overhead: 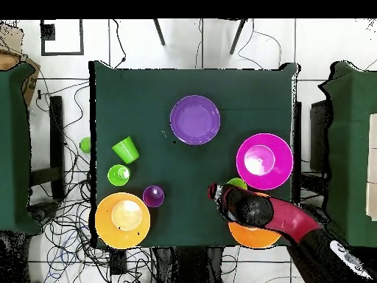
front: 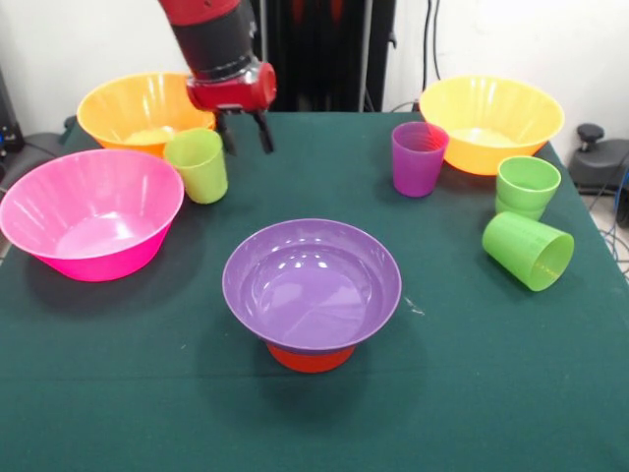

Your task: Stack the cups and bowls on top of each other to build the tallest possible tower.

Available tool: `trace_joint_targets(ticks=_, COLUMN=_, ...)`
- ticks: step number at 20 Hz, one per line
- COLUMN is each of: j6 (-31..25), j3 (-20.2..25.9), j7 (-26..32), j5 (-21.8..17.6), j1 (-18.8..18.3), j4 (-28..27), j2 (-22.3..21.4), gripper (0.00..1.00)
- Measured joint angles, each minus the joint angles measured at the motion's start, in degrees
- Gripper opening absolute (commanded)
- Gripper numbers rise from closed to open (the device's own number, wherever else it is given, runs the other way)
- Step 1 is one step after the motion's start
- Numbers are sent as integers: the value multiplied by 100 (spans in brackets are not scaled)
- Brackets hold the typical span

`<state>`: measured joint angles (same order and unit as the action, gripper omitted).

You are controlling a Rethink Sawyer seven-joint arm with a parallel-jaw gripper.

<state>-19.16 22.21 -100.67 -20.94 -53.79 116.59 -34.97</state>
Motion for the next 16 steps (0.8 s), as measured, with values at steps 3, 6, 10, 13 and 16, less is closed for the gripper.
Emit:
trace_joint_targets(ticks=3, j6=-281, j3=1, j7=0, j5=11, j1=-61, j4=2, j2=-378, gripper=100)
trace_joint_targets(ticks=6, j6=-478, j3=1, j7=0, j5=20, j1=-75, j4=3, j2=-637, gripper=100)
trace_joint_targets(ticks=10, j6=-695, j3=0, j7=0, j5=21, j1=-78, j4=6, j2=-1007, gripper=100)
trace_joint_targets(ticks=13, j6=-705, j3=1, j7=0, j5=21, j1=-70, j4=6, j2=-1105, gripper=100)
trace_joint_targets(ticks=16, j6=-703, j3=1, j7=0, j5=21, j1=-33, j4=-2, j2=-1113, gripper=100)
